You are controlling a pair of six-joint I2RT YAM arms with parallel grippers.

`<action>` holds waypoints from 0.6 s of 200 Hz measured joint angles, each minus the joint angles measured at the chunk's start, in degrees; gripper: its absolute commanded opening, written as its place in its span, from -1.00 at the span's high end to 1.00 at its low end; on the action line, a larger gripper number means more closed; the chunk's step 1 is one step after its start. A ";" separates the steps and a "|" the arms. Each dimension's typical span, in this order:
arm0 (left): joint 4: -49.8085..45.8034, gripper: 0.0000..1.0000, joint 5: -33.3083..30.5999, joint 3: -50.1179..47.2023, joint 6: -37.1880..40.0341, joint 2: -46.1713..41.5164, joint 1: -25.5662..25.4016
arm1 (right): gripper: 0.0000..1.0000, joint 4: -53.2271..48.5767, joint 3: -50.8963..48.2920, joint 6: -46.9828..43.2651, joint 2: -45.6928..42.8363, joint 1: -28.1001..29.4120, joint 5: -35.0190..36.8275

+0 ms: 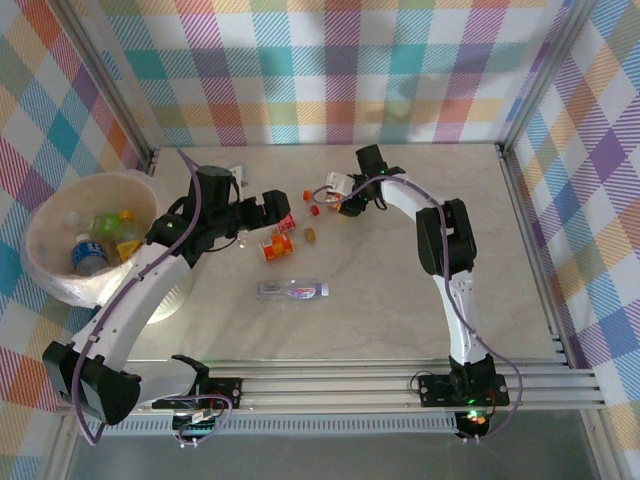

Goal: Put the plastic bottles in the bin

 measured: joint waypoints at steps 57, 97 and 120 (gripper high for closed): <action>4.20 -1.00 5.07 -2.75 -2.21 0.22 0.00 | 0.09 12.39 -27.45 22.27 -23.87 0.22 0.09; 10.32 -1.00 11.21 -3.54 -5.90 3.80 -0.39 | 0.11 20.26 -42.10 38.71 -40.52 0.26 -3.80; 14.58 -1.00 14.16 -3.52 -7.48 6.95 -2.05 | 0.10 24.68 -49.72 48.13 -47.89 0.26 -7.98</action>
